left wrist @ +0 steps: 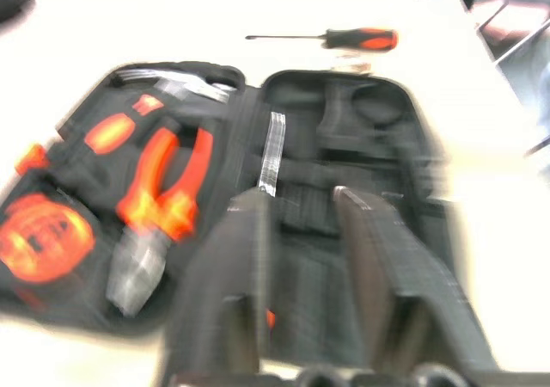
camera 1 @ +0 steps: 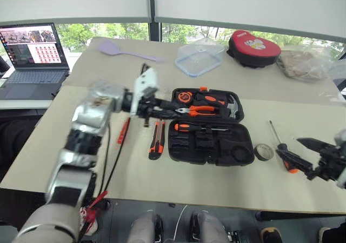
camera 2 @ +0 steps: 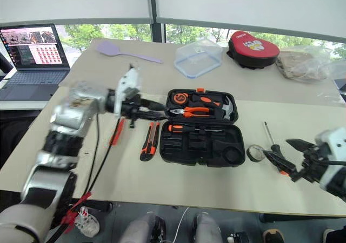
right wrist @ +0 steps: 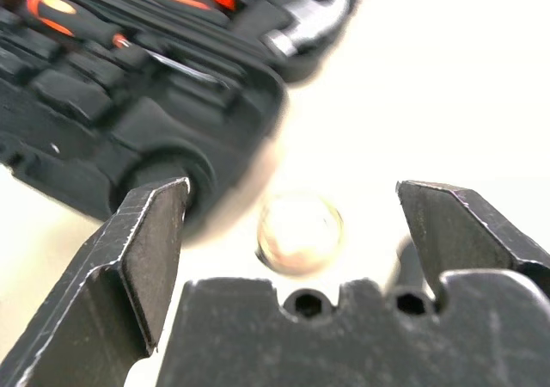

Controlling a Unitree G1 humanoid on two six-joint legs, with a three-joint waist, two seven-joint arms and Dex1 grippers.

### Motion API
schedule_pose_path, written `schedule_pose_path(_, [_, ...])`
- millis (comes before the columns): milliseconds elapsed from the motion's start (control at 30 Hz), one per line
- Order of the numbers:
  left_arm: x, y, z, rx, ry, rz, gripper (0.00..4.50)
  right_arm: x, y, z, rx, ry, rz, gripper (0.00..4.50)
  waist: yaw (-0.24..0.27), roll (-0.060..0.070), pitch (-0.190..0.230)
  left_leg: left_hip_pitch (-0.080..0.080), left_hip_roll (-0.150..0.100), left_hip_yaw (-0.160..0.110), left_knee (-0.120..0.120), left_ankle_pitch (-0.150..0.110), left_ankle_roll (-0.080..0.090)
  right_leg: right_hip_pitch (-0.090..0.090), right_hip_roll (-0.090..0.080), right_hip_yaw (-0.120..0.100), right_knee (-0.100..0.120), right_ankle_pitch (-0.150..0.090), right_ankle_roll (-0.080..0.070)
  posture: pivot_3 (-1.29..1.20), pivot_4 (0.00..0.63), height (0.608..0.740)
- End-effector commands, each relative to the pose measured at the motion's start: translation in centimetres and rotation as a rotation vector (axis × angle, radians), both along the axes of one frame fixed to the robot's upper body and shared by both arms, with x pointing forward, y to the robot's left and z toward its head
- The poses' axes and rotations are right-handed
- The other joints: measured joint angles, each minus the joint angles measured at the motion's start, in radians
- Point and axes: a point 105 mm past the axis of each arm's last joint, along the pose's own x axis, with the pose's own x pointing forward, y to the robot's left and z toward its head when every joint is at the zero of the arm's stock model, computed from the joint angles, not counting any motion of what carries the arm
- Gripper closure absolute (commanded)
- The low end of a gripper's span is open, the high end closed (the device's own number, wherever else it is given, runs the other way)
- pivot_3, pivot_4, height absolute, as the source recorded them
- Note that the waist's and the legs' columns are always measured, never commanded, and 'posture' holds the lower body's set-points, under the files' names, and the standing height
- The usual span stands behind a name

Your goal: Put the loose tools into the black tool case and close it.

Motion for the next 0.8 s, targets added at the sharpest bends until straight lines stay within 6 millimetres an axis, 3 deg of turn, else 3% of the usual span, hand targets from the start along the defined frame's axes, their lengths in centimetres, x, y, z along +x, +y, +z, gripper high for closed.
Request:
schedule_pose_path(33, [-3.2,0.7,2.0,-0.067,0.014,-0.069,1.23,-0.6,-0.8,0.3,-0.008,-0.008,-0.060,0.00,0.000,0.000,0.000,0.000,0.000,-0.001,0.000,0.000,0.000,0.000,0.000,0.001,0.000,0.000,0.000,0.00,0.150,0.731])
schedule_pose_path(133, [-4.2,0.9,2.3,-0.088,0.042,-0.062,0.13,-0.1,-1.2,-0.3,0.001,0.004,-0.089,0.00,0.001,0.001,0.000,0.000,0.000,-0.001,0.000,0.000,0.000,0.001,-0.001,0.002,0.000,0.000,0.000,0.00,0.150,0.731])
schedule_pose_path(167, [-4.6,0.9,2.4,-0.091,0.046,-0.064,0.05,0.4,-1.5,-0.8,-0.008,0.013,-0.098,0.00,0.001,0.001,0.000,0.001,0.000,-0.001,0.000,0.000,0.000,0.001,-0.001,0.002,0.000,0.000,0.000,0.00,0.150,0.731])
schedule_pose_path(400, [-6.1,0.1,2.5,-0.073,0.035,-0.079,0.05,3.2,-3.5,-3.8,-0.023,0.108,-0.164,0.00,-0.008,0.003,0.000,0.002,-0.001,0.000,0.000,0.002,-0.003,0.000,0.001,0.003,0.001,0.000,-0.001,0.00,0.150,0.731])
schedule_pose_path(633, [-6.7,0.1,2.2,-0.034,0.006,-0.073,0.05,4.2,-4.7,-7.3,-0.058,0.211,-0.215,0.00,-0.007,0.004,0.000,0.002,0.000,0.001,0.000,0.002,-0.004,0.000,0.003,0.003,0.001,0.000,-0.001,0.00,0.150,0.731])
schedule_pose_path(800, [-6.7,0.4,1.9,-0.014,-0.013,-0.058,0.00,4.3,-4.0,-7.7,-0.006,0.197,-0.196,1.41,-0.008,0.004,0.000,0.003,0.000,0.001,0.000,0.002,-0.004,0.001,0.003,0.003,0.001,0.000,-0.001,0.00,0.150,0.731])
